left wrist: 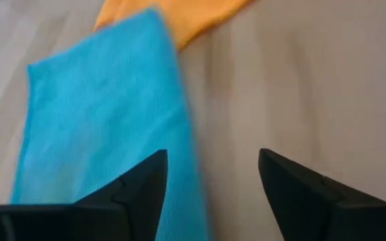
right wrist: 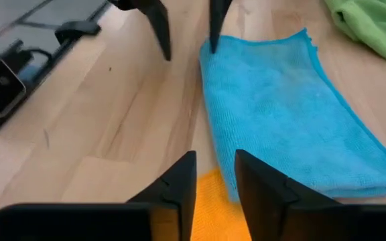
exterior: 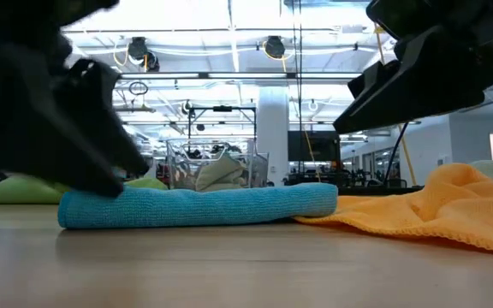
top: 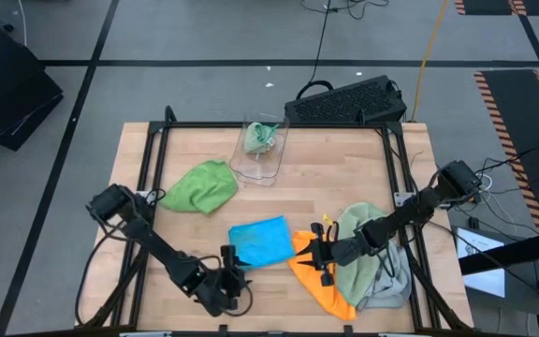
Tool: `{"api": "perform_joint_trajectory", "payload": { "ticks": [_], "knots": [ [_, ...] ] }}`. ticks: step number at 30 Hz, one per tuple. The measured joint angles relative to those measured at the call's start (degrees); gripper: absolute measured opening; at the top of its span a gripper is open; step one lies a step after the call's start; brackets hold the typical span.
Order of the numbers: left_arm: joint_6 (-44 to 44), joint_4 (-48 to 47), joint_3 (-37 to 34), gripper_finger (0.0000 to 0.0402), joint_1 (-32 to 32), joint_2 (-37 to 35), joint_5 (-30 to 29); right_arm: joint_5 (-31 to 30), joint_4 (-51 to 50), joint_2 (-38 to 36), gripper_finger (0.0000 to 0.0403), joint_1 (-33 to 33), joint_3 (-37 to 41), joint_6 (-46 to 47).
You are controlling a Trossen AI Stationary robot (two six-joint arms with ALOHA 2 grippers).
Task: Fold microfiber towels
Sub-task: Fold the blue towel
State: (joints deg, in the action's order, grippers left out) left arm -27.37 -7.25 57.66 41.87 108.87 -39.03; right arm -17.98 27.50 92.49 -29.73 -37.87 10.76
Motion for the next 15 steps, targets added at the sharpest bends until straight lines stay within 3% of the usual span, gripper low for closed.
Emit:
{"api": "perform_joint_trajectory", "payload": {
  "ticks": [7, 15],
  "knots": [
    [-5.10, -9.54, 0.84, 0.0230, -1.14, 0.88, 2.48, -0.22, 0.22, 0.00, 0.0111, 0.41, 0.14, -0.95],
    [-3.09, -13.15, 1.08, 0.0113, -2.48, 0.68, 6.47, -0.36, 0.63, 0.00, 0.0112, 2.16, 0.28, -1.39]
  ]
}}
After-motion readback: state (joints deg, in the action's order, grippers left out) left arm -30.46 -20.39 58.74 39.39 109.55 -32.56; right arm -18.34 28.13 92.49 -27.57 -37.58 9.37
